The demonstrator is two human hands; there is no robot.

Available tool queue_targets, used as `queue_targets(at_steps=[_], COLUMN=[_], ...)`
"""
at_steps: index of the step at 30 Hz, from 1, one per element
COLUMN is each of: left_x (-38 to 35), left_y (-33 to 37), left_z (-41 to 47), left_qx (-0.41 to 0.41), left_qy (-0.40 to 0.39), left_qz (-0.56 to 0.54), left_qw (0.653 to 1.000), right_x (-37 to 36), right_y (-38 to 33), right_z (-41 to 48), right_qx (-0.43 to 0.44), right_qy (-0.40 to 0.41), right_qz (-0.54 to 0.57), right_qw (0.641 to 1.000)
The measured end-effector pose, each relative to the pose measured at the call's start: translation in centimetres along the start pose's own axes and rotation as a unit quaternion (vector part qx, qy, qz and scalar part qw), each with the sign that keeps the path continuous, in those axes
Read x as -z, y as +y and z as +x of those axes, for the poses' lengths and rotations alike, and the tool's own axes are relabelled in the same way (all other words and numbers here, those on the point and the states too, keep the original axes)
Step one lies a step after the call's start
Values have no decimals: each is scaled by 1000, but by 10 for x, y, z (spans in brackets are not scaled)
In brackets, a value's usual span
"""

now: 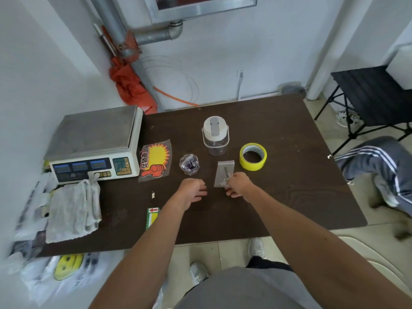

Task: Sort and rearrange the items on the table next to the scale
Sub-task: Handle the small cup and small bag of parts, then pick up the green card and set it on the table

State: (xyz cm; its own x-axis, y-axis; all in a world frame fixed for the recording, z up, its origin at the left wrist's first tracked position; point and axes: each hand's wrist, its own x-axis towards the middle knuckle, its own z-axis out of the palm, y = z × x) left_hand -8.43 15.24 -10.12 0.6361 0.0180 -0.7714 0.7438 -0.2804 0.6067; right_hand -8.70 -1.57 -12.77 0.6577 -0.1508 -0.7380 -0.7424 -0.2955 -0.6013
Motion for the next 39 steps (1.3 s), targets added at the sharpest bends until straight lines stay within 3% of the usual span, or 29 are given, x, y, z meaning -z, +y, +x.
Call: queue_targets(at_steps=[4,8,11,29,39], left_x=[15,30,43,139,165], left_y=[-4,-10,-15,-73,-130], left_z=[-3,-7,-10,-30,-41], left_qx=[-9,-23,-35,-77,-8], left_qy=[20,46,79,250,318], left_qz=[-14,-44,-76,-232,-107], left_qw=[1000,998,993,937,942], right_x=[-9,-17,-25,-118,-164], right_y=[0,-6,-16,-42,-44], right_z=[5,2,-2,-18,-41], right_qx=[-15,13,47,148,141], right_qy=[6,112,135,-31,-172], right_qz=[-9,-90,-101,-202,-276], right_qw=[1000,990,985,968,935])
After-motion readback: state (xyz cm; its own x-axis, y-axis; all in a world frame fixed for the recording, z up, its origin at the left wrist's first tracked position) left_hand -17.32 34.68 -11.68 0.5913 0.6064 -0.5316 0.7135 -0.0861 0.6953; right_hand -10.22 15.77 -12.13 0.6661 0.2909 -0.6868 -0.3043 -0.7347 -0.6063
